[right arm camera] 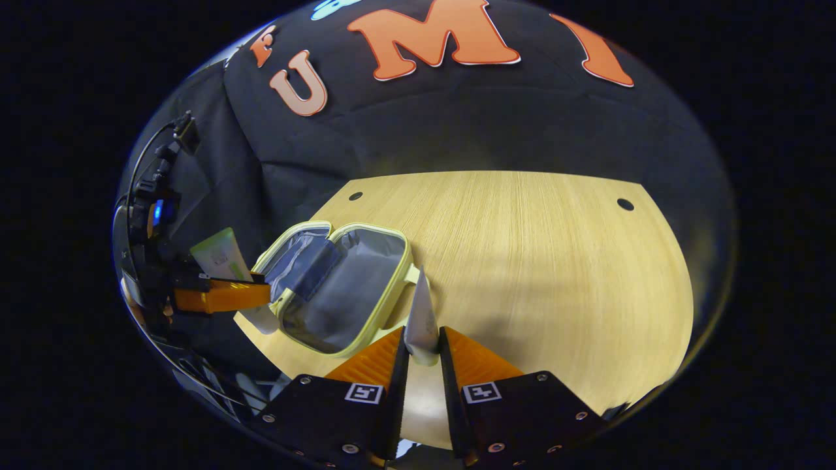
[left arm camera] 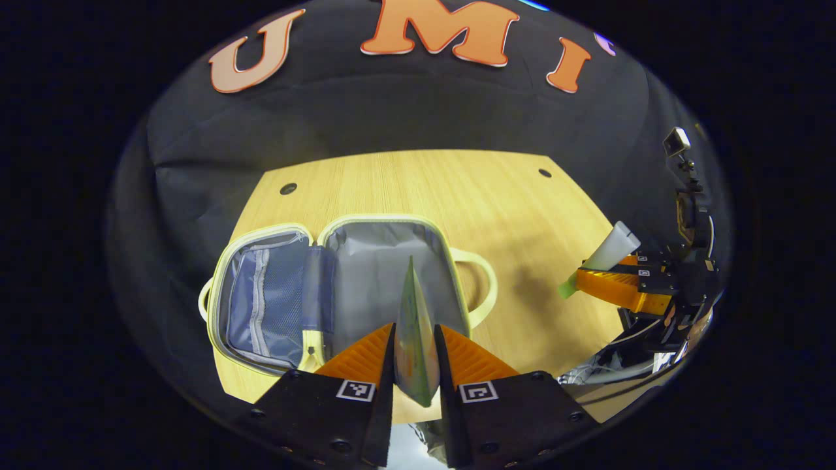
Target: First open the suitcase, pack the skin care products into it, and then close the suitcase.
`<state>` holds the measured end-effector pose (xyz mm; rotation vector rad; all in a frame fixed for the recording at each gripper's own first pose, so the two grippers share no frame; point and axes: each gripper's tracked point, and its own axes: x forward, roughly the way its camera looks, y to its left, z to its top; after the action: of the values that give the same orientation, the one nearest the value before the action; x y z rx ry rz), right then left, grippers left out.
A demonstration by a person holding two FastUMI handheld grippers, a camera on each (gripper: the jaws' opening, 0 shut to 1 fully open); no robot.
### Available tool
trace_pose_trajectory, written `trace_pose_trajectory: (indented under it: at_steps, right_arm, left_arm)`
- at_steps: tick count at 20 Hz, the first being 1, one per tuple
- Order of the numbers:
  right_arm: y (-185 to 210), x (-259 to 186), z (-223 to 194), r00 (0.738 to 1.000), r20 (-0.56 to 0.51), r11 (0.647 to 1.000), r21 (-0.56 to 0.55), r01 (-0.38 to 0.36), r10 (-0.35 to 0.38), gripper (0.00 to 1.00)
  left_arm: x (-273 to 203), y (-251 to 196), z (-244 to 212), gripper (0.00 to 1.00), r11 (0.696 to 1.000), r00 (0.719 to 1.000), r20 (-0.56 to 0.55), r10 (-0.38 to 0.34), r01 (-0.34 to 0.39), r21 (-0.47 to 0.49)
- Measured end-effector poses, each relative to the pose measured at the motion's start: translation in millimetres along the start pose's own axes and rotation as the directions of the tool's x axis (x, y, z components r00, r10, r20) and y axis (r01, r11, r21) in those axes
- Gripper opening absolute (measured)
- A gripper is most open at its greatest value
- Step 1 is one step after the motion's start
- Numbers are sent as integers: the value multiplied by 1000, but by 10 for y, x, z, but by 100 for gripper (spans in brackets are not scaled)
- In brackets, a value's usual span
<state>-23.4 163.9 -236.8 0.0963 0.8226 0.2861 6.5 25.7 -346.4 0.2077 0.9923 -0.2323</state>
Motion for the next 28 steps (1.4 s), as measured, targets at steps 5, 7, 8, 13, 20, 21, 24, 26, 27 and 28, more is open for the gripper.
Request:
trace_pose_trajectory:
  at_steps: [5,7,8,13,20,21,24,26,27,28]
  right_arm:
    - [168,151,-90,998,-34,995,77,59,-57,30]
    - [170,190,-115,995,-43,991,98,93,-89,31]
    - [168,196,-119,994,-46,988,109,108,-103,31]
    - [181,200,-103,988,-51,977,149,150,-144,31]
    - [304,208,63,988,-48,979,139,151,-146,31]
    - [368,208,109,989,-55,980,140,143,-136,31]
    - [620,202,291,995,-44,990,98,98,-94,31]
    - [790,264,432,996,-37,996,35,84,-83,30]
    - [937,307,477,998,-45,998,34,54,-52,30]
    - [1118,375,490,998,-53,999,37,19,-17,30]
  left_arm:
    - [394,177,40,33,999,984,-173,-47,47,-4]
    - [622,203,19,33,998,977,-210,-38,48,42]
    - [695,204,15,33,997,974,-226,-37,50,51]
    - [850,302,101,59,996,972,-233,-23,43,79]
    - [717,429,163,98,995,985,-173,-24,41,94]
    - [670,459,163,98,995,987,-159,-27,41,88]
    - [482,613,180,98,996,994,-103,-19,28,82]
    - [329,763,169,98,998,997,-71,-12,16,62]
    - [223,847,155,98,999,998,-58,-2,4,45]
    - [133,923,154,98,1000,999,-42,5,-4,30]
